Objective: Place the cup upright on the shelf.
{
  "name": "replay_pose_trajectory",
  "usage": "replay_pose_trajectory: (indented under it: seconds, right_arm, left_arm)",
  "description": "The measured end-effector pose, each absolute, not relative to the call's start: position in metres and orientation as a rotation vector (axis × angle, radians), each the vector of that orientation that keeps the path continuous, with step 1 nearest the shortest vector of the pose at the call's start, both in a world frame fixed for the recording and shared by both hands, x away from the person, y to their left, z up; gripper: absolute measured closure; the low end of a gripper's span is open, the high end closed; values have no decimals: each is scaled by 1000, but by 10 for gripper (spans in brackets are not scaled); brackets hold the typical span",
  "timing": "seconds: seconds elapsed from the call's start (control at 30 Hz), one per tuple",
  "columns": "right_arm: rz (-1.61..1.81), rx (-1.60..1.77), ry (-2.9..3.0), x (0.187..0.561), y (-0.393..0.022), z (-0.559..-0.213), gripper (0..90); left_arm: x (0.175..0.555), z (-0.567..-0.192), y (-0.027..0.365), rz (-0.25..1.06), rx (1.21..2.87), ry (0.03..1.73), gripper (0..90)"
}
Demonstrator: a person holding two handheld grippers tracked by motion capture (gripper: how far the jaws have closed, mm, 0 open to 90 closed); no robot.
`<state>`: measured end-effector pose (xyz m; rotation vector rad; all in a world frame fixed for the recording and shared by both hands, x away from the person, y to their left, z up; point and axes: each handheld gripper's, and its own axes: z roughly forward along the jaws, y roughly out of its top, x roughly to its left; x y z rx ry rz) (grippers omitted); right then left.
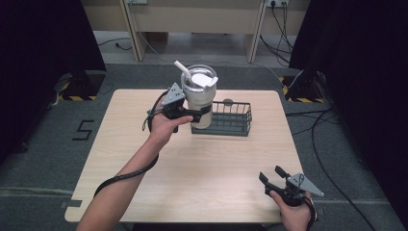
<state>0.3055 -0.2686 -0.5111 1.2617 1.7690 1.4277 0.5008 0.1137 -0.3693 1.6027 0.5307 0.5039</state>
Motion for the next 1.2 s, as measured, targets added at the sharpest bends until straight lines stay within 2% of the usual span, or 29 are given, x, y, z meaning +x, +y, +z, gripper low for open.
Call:
replay_pose_trajectory:
  seconds: [1.13,1.17,1.2]
  right_arm:
    - [1433,1270,1765,306,-271,-512,274]
    - [1434,1270,1765,306,-271,-512,274]
    - [1434,1270,1765,306,-271,-512,274]
  left_arm:
    - [537,-358,89,508,1616,549,104]
    - [540,-357,90,538,1630,523,104]
    - [539,-358,87,510,1618,553,104]
